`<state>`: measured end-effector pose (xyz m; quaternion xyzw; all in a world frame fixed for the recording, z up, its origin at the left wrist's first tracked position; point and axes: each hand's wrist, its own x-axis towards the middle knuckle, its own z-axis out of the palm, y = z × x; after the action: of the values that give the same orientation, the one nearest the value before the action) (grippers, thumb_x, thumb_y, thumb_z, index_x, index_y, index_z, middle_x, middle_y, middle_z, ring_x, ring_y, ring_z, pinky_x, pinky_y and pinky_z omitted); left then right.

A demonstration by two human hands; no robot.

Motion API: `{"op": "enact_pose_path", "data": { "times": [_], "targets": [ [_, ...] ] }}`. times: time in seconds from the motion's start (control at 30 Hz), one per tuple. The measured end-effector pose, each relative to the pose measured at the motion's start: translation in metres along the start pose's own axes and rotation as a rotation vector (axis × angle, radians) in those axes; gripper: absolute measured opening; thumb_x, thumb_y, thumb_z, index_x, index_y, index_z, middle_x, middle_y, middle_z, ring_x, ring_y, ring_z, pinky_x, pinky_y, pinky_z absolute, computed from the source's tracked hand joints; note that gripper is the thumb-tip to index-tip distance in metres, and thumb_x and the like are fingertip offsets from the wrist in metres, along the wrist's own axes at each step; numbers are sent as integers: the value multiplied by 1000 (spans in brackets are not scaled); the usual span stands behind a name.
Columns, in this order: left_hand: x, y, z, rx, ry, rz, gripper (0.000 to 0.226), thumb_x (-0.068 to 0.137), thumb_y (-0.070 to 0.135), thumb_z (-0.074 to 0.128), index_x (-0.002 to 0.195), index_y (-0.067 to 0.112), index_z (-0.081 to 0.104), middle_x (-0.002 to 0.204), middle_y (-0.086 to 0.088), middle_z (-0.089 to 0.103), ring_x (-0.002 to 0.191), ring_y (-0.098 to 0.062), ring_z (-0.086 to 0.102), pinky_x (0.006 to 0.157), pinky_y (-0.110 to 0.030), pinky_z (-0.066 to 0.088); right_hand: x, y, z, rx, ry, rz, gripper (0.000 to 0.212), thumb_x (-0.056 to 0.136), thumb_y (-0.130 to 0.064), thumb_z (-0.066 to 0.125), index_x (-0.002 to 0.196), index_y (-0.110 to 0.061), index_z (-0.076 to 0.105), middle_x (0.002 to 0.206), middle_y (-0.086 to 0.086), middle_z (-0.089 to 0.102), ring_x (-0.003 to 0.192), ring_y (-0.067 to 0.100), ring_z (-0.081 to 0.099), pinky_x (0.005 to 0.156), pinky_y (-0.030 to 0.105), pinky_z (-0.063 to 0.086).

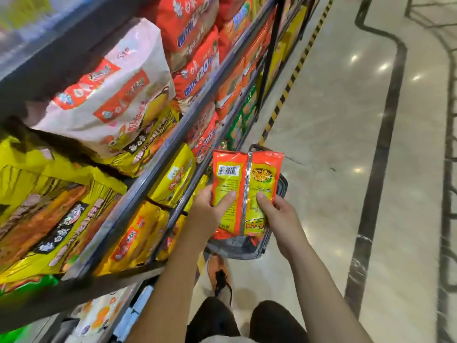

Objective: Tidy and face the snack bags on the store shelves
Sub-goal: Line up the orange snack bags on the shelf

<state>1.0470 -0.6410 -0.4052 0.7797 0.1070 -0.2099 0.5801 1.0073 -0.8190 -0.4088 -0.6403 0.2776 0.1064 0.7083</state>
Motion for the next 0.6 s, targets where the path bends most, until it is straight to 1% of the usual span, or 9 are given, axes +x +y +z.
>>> {"op": "enact_pose_path", "data": {
  "times": [0.07, 0.13, 0.17, 0.23, 0.3, 0.37, 0.43, 0.53, 0.6],
  "targets": [
    [33, -24, 7, 74, -27, -40, 13, 96, 47, 74, 97, 35, 69, 88, 22, 72, 83, 10, 66, 71, -9, 47, 27, 18, -1, -2, 51, 38, 25, 100, -34, 69, 117, -16, 75, 107, 4, 81, 99, 25, 78, 94, 50, 61],
    [62, -48, 18, 110, -33, -105, 42, 87, 63, 75, 115, 31, 72, 108, 17, 74, 102, -4, 70, 87, -27, 55, 54, 38, -1, -43, 95, 71, 31, 95, -42, 74, 114, -18, 75, 104, 4, 81, 97, 25, 78, 92, 52, 61],
    [74, -61, 24, 110, -24, -135, 49, 85, 66, 76, 117, 29, 71, 112, 13, 74, 105, -9, 70, 90, -33, 56, 69, 53, -2, -76, 112, 88, 39, 89, -52, 75, 111, -19, 76, 103, 5, 80, 96, 26, 78, 92, 54, 61],
    [93, -81, 35, 89, -18, -190, 40, 88, 56, 79, 112, 27, 66, 105, 19, 69, 98, -1, 67, 87, -31, 52, 95, 81, -4, -138, 125, 128, 55, 77, -67, 72, 105, -20, 76, 99, 5, 80, 94, 29, 77, 90, 56, 60],
    [115, -104, 48, 88, -6, -246, 34, 93, 41, 79, 115, 29, 55, 101, 27, 57, 91, 11, 55, 88, -27, 43, 123, 113, -7, -156, 138, 180, 57, 76, -70, 71, 102, -19, 75, 96, 5, 79, 92, 29, 76, 88, 55, 61],
    [141, -134, 61, 71, 11, -299, 41, 92, 35, 81, 123, 31, 54, 112, 19, 63, 100, 1, 61, 90, -29, 47, 151, 142, -8, -168, 161, 230, 48, 84, -60, 73, 99, -15, 75, 89, 3, 78, 82, 24, 75, 80, 46, 62],
    [167, -172, 71, 58, 40, -347, 38, 89, 34, 84, 115, 35, 56, 116, 12, 71, 106, -8, 70, 87, -31, 56, 179, 174, -8, -172, 158, 285, 35, 92, -48, 73, 98, -14, 76, 85, -1, 76, 76, 17, 73, 73, 40, 60],
    [206, -227, 85, 59, 54, -381, 37, 91, 32, 82, 118, 31, 58, 110, 12, 73, 99, -2, 70, 76, -21, 54, 224, 230, -6, -166, 150, 370, 24, 94, -44, 73, 99, -21, 77, 95, -1, 80, 90, 21, 77, 89, 48, 62],
    [232, -267, 95, 76, 57, -397, 37, 92, 29, 81, 122, 26, 59, 111, 7, 74, 97, 0, 70, 76, -19, 55, 254, 269, -3, -174, 150, 395, 25, 94, -44, 74, 102, -20, 77, 97, 0, 81, 92, 21, 78, 92, 50, 61]
  ]
}}
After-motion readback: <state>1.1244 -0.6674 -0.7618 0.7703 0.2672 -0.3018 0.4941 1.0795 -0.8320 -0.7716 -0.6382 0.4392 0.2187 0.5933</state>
